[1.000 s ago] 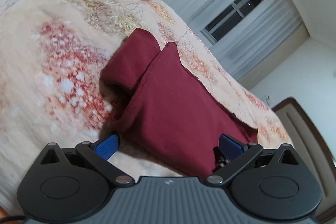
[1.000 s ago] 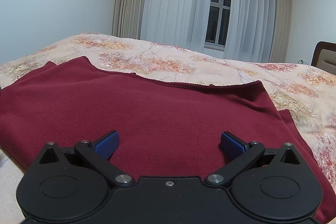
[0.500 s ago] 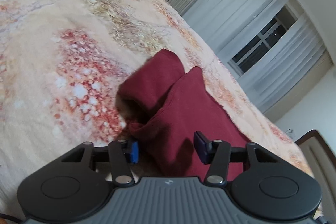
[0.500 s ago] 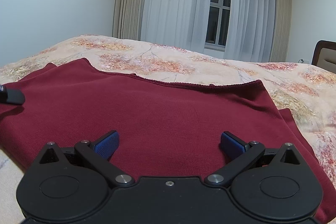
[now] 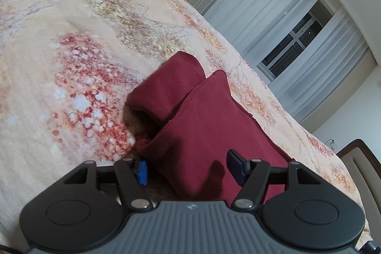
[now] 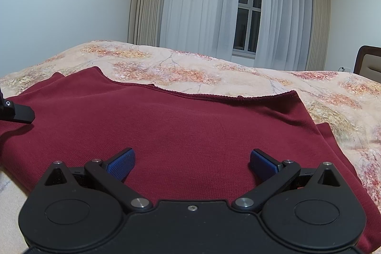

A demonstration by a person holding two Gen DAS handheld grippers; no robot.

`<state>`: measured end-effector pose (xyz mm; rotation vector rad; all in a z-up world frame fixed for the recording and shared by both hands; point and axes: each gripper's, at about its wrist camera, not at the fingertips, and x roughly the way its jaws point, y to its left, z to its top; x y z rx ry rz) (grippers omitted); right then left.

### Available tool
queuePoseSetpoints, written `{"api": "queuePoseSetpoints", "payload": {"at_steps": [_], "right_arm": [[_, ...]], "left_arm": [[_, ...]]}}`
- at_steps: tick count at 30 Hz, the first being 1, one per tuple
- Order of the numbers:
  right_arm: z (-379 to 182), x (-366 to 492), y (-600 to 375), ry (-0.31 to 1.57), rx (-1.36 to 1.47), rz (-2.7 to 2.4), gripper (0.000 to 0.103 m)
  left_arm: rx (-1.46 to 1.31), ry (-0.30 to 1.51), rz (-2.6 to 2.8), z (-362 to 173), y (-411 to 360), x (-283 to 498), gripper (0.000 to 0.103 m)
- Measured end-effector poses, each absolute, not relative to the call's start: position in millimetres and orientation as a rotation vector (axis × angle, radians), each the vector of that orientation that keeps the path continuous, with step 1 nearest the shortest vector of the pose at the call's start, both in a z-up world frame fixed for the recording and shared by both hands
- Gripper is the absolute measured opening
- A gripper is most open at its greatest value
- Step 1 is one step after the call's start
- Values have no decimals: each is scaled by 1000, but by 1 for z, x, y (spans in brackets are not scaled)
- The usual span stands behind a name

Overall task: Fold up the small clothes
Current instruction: 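Close the left gripper on the folded sweater bundle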

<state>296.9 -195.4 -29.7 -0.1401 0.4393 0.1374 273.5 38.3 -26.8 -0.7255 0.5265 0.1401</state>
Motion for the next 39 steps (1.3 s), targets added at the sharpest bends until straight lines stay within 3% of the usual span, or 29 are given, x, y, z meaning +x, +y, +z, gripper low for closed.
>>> {"api": "queuePoseSetpoints", "payload": {"at_steps": [31, 33, 35, 39], "right_arm": [[-29, 297, -196, 441, -131, 141, 103], [-29, 297, -199, 442, -120, 147, 103], [-28, 298, -200, 444, -109, 152, 103], [-28, 298, -202, 442, -101, 155, 103]], "left_arm": [[-758, 545, 135, -26, 45, 280, 76], [-764, 544, 143, -25, 47, 280, 73], [-755, 539, 169, -24, 48, 279, 58], [-756, 540, 186, -25, 53, 279, 45]]}}
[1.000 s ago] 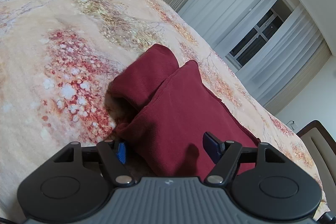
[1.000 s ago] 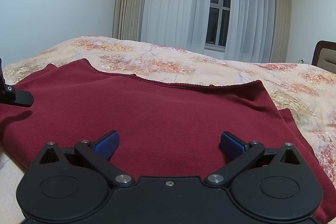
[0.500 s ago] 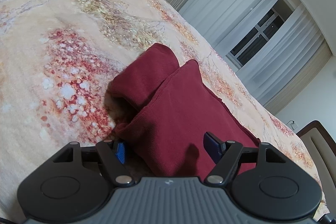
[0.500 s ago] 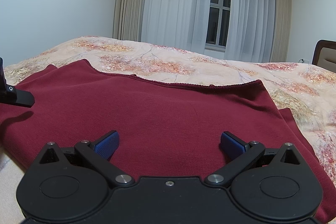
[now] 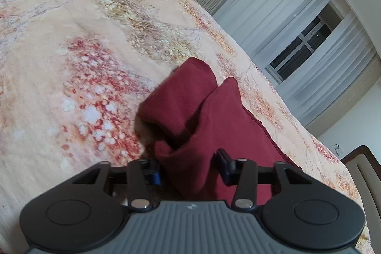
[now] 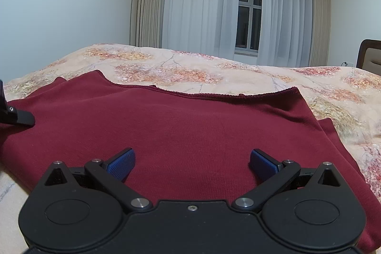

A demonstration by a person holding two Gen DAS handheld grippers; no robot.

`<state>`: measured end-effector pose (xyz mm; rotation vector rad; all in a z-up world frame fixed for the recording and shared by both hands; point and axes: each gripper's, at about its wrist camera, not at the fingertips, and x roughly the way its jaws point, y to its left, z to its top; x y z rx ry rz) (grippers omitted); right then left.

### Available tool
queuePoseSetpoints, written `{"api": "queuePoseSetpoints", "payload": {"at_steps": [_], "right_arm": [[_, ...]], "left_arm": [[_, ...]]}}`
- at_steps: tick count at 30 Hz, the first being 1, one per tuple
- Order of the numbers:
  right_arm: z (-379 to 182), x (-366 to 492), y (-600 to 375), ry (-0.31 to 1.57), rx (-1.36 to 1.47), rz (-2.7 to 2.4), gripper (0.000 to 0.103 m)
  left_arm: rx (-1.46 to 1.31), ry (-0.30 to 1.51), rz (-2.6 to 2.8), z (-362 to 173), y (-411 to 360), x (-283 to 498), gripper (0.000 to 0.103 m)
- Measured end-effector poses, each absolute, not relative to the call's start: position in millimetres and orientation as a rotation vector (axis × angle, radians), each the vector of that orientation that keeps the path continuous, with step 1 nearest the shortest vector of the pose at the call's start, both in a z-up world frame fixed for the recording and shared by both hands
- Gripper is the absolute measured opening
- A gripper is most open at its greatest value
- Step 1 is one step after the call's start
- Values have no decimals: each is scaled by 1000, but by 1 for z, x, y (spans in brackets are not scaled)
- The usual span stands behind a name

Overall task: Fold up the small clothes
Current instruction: 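Close the left gripper on the folded sweater bundle, then lift the folded sweater with the left gripper and carry it across the bed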

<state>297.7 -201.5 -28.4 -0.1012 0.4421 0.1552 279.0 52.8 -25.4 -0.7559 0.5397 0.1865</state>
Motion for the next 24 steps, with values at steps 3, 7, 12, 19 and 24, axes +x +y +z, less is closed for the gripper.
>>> {"api": "queuePoseSetpoints", "payload": {"at_steps": [3, 7, 12, 19, 24], "right_arm": [[-28, 298, -202, 442, -97, 157, 103], [-28, 298, -203, 442, -87, 162, 103], [-28, 294, -209, 422, -60, 169, 103], [-17, 290, -230, 433, 46, 235, 103], [-8, 276, -255, 435, 129, 219, 103]], "left_arm": [[-746, 534, 193, -24, 53, 280, 37], [-672, 532, 178, -18, 46, 284, 22], [-508, 507, 132, 5, 32, 287, 16], [-284, 469, 45, 44, -9, 302, 13], [-196, 461, -59, 65, -46, 313, 12]]}}
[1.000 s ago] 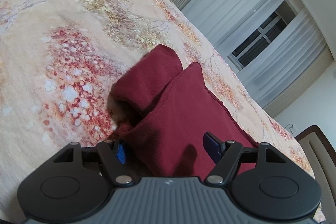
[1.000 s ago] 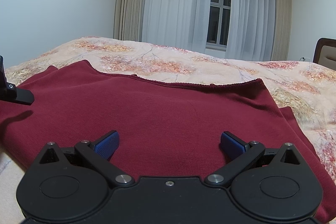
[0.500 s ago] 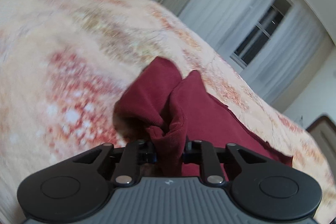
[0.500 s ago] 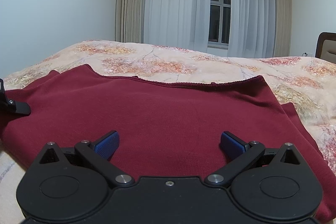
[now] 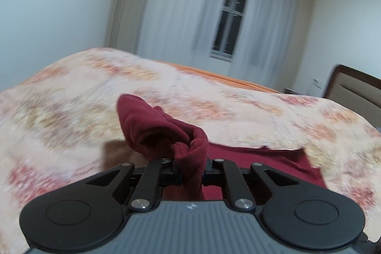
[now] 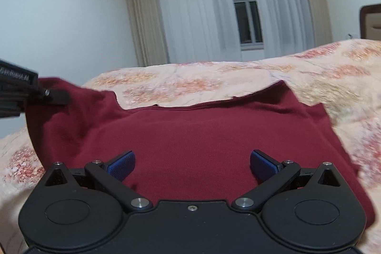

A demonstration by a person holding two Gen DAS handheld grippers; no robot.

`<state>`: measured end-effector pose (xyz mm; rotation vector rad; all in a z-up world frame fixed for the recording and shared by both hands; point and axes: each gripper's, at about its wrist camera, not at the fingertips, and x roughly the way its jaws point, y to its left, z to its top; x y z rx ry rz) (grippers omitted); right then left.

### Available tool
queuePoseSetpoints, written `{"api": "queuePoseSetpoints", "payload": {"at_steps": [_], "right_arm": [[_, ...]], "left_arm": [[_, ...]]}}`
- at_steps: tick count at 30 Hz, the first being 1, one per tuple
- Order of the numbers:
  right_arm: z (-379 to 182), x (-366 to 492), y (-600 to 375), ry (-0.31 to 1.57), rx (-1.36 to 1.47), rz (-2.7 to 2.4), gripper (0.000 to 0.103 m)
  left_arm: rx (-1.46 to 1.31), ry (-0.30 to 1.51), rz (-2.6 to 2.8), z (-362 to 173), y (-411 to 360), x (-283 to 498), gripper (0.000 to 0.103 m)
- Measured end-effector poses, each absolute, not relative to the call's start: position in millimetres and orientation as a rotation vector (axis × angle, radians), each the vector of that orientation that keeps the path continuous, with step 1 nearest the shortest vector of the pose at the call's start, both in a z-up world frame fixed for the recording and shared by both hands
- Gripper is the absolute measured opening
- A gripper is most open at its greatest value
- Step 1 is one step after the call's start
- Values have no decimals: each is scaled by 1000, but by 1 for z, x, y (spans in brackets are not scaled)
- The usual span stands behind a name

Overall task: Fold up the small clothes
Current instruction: 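Lift the folded sweater with the left gripper and carry it across the bed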

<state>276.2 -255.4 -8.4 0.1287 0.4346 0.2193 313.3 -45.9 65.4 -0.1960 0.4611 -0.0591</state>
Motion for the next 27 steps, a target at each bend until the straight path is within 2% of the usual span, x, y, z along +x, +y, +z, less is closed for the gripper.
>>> {"api": "queuePoseSetpoints", "payload": {"at_steps": [12, 20, 27], "right_arm": [[-10, 188, -316, 363, -10, 1, 103], [-15, 141, -361, 385, 48, -89, 103], [-20, 134, -381, 406, 98, -134, 103]], "left_arm": [[6, 472, -312, 83, -151, 323, 12], [130, 532, -479, 53, -224, 302, 12], [128, 586, -495, 28, -225, 293, 13]]}}
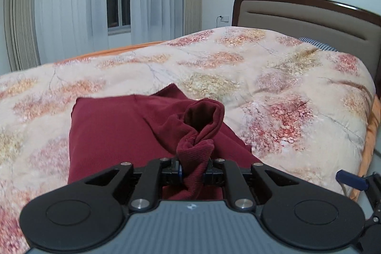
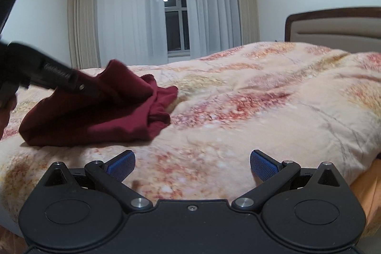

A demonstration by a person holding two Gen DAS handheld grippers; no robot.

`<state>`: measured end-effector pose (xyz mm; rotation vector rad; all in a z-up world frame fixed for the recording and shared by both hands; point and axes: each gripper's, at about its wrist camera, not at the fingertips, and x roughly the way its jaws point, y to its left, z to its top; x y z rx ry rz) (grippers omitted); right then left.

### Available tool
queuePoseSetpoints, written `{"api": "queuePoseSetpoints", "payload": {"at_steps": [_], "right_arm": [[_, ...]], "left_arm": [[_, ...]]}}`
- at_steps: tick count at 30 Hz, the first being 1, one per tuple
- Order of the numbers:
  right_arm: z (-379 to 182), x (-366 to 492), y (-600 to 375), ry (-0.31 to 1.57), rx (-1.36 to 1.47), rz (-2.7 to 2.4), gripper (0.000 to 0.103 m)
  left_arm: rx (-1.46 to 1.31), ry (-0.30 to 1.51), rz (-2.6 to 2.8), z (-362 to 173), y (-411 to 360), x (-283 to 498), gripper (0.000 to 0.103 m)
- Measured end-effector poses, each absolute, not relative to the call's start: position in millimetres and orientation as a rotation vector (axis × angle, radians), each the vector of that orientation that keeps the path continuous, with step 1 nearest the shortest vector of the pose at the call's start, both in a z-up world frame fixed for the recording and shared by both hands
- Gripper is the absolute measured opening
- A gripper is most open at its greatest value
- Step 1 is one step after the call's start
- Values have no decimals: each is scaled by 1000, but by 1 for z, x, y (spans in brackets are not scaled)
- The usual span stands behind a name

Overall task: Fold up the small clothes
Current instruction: 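Lift the folded sweater with the left gripper and carry it across the bed, then lower the sweater onto the duvet and open the left gripper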

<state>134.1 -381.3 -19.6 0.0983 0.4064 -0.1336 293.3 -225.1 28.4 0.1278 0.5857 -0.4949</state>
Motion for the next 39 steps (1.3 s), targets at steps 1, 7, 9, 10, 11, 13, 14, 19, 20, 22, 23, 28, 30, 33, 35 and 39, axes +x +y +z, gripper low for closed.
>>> {"api": "queuePoseSetpoints", "payload": {"at_steps": [1, 7, 9, 10, 11, 13, 14, 19, 20, 22, 23, 28, 30, 33, 35, 39], "right_arm": [[-20, 135, -383, 410, 113, -131, 103], [-13, 146, -384, 447, 108, -138, 103], [-9, 150, -385, 465, 107, -158, 103], [-6, 152, -385, 477, 105, -174, 103], [-5, 154, -386, 491, 99, -193, 103], [-3, 157, -387, 510, 86, -221, 103], [-2, 157, -388, 512, 81, -228, 103], [2, 157, -386, 515, 69, -234, 103], [3, 158, -385, 515, 67, -230, 103], [3, 161, -383, 514, 62, -219, 103], [4, 163, -381, 513, 59, -212, 103], [11, 181, -384, 471, 126, -106, 103], [19, 195, -393, 453, 236, -2, 103], [32, 227, -404, 434, 403, 175, 102], [37, 255, -407, 456, 483, 275, 102], [34, 308, -404, 580, 553, 313, 99]], "left_arm": [[111, 594, -499, 29, -221, 294, 15], [44, 611, -555, 35, -204, 289, 53], [-3, 596, -569, 37, -199, 285, 72], [-19, 586, -574, 39, -196, 282, 73], [-29, 581, -583, 40, -194, 281, 75], [-49, 574, -590, 44, -188, 278, 83], [-59, 569, -586, 45, -185, 277, 89], [-114, 561, -525, 48, -165, 276, 100], [-124, 558, -497, 48, -160, 276, 103], [-140, 555, -431, 47, -149, 277, 102], [-148, 556, -398, 46, -143, 278, 103], [-218, 565, -265, 36, -110, 282, 103], [-262, 567, -225, 31, -95, 284, 103], [-341, 599, -198, 20, -75, 294, 103], [-361, 628, -189, 14, -68, 301, 103], [-356, 652, -198, 5, -67, 307, 103]]}}
